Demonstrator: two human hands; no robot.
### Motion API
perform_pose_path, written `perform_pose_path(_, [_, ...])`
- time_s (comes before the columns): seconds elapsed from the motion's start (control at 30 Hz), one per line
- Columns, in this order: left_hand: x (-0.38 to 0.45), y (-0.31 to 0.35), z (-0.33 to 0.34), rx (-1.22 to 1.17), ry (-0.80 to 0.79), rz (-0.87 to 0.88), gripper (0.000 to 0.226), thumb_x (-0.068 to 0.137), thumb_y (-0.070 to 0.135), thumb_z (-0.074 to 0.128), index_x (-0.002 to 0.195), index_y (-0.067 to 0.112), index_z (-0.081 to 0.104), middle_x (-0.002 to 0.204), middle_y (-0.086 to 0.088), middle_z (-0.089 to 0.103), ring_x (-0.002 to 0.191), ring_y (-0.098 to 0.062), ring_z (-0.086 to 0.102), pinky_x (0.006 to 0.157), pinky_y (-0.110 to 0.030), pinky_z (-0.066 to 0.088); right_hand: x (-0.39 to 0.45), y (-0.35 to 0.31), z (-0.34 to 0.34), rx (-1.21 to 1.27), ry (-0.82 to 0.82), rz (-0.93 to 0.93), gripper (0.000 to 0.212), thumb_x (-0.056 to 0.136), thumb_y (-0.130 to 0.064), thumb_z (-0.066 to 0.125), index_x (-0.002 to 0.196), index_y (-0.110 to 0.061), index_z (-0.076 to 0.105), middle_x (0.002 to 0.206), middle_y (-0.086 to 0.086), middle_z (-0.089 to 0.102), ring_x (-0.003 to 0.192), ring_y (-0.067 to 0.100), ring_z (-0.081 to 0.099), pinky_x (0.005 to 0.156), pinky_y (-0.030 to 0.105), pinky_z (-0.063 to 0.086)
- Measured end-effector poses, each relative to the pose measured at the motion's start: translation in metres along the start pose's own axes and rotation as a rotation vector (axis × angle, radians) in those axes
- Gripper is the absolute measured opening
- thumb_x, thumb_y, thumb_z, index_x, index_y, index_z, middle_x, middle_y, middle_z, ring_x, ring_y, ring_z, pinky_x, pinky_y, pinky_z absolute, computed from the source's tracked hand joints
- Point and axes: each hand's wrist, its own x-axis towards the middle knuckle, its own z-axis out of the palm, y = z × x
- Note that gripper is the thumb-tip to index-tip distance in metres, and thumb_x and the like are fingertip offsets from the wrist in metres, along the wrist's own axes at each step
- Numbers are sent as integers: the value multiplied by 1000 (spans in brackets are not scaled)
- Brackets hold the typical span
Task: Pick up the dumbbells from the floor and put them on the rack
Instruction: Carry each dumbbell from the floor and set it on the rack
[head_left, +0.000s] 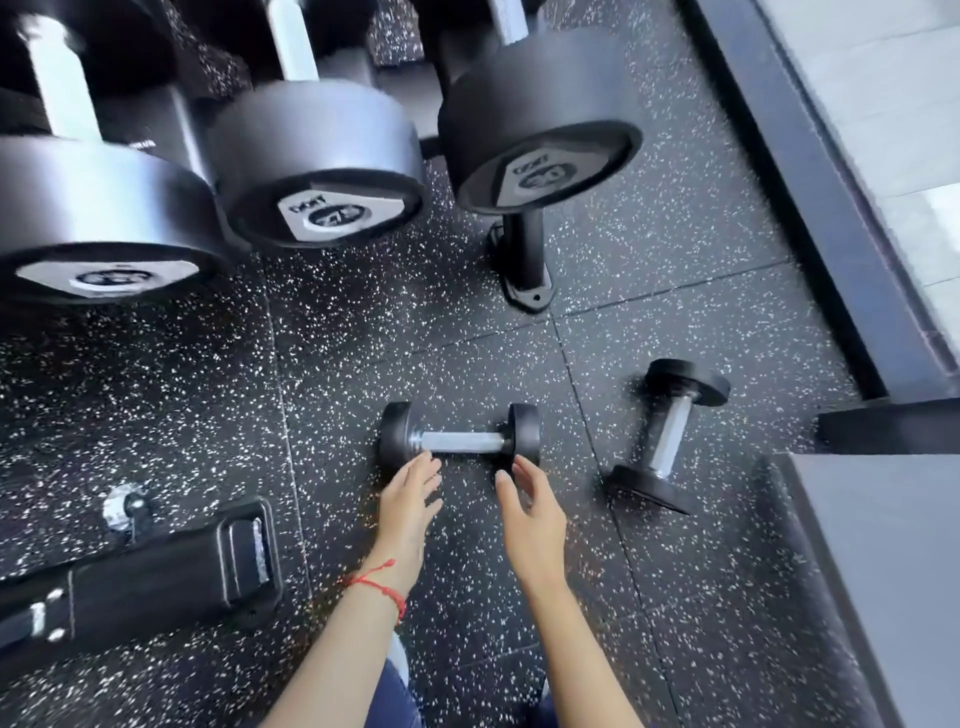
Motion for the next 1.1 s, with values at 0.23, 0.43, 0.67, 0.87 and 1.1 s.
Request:
perform_pose_path(0.23, [82,-59,1,-237,-13,-104,46,96,31,41,132,3,44,138,-13,49,125,-25,46,101,-37,37,58,73,48,240,66,137,30,92,-28,53,120,-18,58,119,-3,61,111,12,55,101,30,41])
perform_pose_path(0.43, [133,-93,11,-364,-10,-114,47,95,29,43,133,1,41,139,-16,46,128,-27,44,102,-37,36,100,121,89,442,102,256,32,91,-27,54,115,-8,61,116,8,65,108,18,61,102,41,45])
perform_pose_path(0.67, [168,-104,21,-542,26,-4,19,95,18,45,104,7,58,106,-12,62,109,-24,57,99,-35,40,128,129,110,697,139,195,13,91,-16,55,83,-13,65,90,7,69,90,18,65,83,28,52])
perform_pose_path(0.87, [175,-107,30,-669,42,87,13,93,6,49,101,4,58,94,-12,64,88,-21,63,83,-29,52,141,122,121,967,177,279,15,91,-14,55,87,-2,62,87,13,65,83,21,64,64,19,56])
perform_pose_path(1.1, [179,-107,31,-656,82,161,26,87,2,56,113,2,58,104,-15,66,95,-25,65,75,-24,58,153,124,132,939,237,260,16,83,-12,66,92,1,64,101,24,68,97,33,65,82,37,54])
